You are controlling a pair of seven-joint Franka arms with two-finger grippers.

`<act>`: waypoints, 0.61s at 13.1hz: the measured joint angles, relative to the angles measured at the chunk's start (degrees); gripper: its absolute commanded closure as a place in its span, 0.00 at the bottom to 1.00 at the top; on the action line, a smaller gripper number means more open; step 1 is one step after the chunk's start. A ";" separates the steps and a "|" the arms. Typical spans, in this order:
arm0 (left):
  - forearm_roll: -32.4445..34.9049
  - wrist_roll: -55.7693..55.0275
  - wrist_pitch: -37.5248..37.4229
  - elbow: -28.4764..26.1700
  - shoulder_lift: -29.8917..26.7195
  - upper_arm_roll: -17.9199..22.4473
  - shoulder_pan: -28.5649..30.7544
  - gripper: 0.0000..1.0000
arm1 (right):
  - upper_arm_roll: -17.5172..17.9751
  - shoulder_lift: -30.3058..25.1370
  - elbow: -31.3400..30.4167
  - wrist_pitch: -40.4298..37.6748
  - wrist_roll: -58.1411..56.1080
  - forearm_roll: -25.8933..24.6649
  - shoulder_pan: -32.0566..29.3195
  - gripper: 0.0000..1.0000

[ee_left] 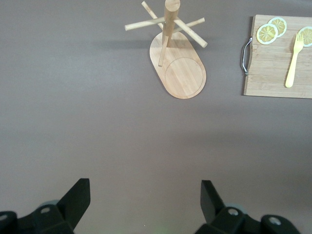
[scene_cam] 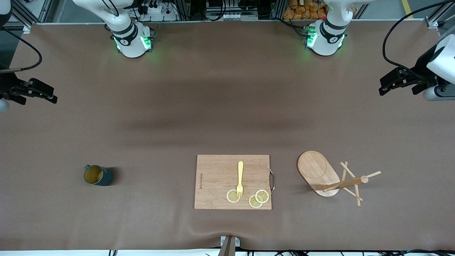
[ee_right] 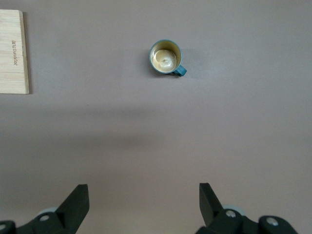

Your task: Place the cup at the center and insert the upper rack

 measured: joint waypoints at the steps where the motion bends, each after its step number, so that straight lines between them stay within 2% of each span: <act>1: -0.03 0.00 0.00 0.00 0.04 0.00 0.00 0.00 | 0.00 0.27 -0.22 0.64 0.00 0.00 0.00 0.00; 4: -0.13 0.00 0.17 0.00 0.26 -0.14 -0.09 0.00 | 0.08 3.57 -1.35 6.49 -0.01 0.00 0.03 0.00; 8: -0.13 0.00 1.15 0.00 1.07 -0.31 -0.29 0.00 | 0.19 14.37 -2.19 18.31 -0.01 0.00 0.21 0.00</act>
